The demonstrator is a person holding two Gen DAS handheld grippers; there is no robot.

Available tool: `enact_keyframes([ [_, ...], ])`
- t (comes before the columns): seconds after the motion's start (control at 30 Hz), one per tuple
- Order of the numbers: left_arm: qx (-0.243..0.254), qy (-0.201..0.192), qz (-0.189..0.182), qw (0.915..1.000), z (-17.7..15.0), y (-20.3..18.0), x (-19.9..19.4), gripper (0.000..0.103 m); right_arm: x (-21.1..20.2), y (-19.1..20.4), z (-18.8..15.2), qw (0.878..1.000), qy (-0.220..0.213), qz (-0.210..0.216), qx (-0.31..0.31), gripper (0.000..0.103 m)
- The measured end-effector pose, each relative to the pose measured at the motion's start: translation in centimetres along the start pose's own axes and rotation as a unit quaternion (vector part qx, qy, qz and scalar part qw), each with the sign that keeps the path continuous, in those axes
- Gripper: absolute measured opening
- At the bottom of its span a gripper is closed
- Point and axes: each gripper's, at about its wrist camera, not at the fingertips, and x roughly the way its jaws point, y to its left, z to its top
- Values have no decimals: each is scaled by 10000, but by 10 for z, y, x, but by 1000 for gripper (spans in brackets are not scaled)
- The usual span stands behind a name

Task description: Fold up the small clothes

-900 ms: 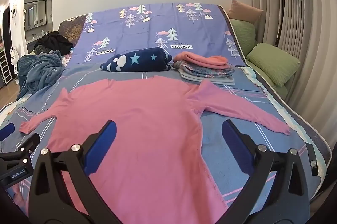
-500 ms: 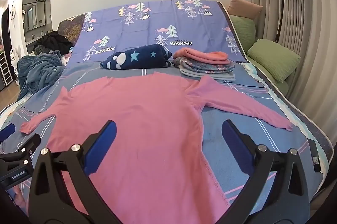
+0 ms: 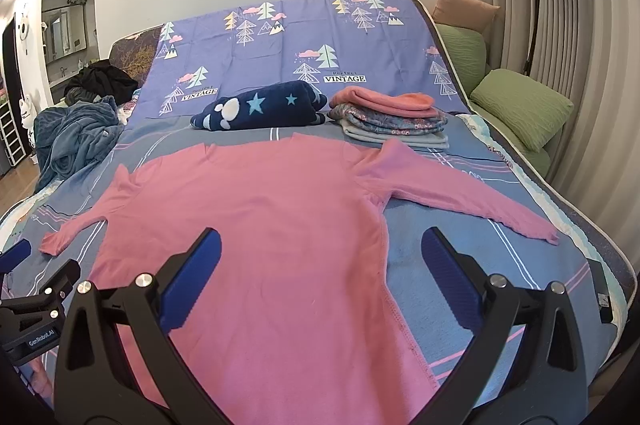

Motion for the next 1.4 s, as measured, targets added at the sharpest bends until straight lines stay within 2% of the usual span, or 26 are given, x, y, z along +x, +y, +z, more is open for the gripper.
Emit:
enact_keyframes([
  [1.0,39,5,81,10000,-4,-2,5,102,6,3,-1,9998,181,111,-61,101],
  [1.4,-159,117,62,9998,-8,11,12,102,19,28,-13,9969,563,400,-372,101],
])
